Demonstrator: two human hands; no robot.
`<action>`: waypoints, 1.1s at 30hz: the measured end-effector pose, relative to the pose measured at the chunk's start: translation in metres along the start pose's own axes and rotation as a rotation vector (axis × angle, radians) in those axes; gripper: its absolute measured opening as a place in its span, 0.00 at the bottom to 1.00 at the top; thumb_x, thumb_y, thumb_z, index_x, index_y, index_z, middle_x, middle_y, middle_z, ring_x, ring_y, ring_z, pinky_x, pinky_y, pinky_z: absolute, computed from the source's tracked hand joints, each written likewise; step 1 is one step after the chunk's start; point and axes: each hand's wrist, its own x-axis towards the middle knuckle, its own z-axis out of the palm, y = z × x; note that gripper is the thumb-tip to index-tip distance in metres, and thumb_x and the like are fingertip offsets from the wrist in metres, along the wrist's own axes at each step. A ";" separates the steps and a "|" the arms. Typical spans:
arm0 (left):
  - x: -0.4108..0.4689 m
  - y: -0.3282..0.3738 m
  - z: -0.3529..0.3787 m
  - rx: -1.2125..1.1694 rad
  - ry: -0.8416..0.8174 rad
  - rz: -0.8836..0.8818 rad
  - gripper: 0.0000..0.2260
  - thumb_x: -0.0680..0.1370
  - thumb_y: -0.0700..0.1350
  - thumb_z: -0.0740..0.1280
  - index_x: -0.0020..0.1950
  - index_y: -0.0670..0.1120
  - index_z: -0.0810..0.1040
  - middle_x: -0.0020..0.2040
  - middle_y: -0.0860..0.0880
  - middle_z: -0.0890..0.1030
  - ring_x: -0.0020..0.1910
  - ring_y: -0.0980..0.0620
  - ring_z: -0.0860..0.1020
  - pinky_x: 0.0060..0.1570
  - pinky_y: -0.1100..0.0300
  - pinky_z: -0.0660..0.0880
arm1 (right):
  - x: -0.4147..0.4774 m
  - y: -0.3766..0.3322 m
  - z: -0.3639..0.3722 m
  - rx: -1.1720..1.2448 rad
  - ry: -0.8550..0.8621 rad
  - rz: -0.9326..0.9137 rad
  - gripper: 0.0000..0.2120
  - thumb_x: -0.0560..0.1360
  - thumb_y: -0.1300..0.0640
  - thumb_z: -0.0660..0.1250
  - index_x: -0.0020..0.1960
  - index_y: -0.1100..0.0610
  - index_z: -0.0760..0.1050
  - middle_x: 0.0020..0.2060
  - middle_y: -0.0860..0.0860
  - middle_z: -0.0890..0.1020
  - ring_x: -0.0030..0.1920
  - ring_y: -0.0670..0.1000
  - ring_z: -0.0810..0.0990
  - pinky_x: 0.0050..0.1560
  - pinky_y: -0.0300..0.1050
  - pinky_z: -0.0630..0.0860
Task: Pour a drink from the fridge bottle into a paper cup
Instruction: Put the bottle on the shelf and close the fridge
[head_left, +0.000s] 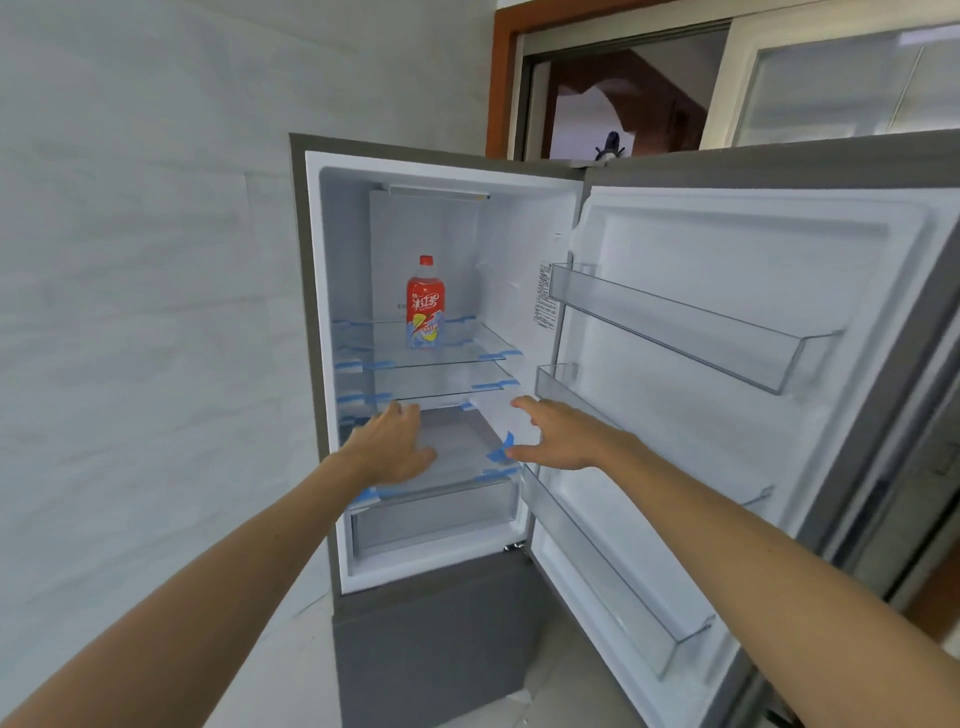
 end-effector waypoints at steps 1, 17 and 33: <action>-0.006 0.007 0.003 -0.001 -0.002 0.003 0.27 0.79 0.53 0.63 0.72 0.39 0.63 0.68 0.37 0.70 0.64 0.37 0.73 0.63 0.40 0.72 | -0.009 0.004 0.001 0.000 -0.001 0.004 0.37 0.75 0.39 0.67 0.77 0.49 0.56 0.68 0.56 0.72 0.66 0.57 0.73 0.64 0.56 0.72; -0.039 0.155 0.036 -0.008 -0.061 0.201 0.27 0.79 0.55 0.62 0.73 0.40 0.64 0.70 0.38 0.70 0.67 0.38 0.71 0.64 0.46 0.71 | -0.170 0.077 -0.013 0.121 0.030 0.196 0.38 0.76 0.37 0.65 0.79 0.47 0.52 0.71 0.54 0.69 0.67 0.54 0.72 0.67 0.51 0.70; -0.033 0.306 0.035 -0.066 -0.090 0.529 0.30 0.80 0.56 0.61 0.77 0.40 0.58 0.71 0.38 0.68 0.68 0.38 0.71 0.66 0.43 0.70 | -0.278 0.157 -0.092 0.126 0.187 0.462 0.32 0.78 0.44 0.66 0.77 0.52 0.58 0.66 0.56 0.74 0.60 0.53 0.77 0.60 0.48 0.76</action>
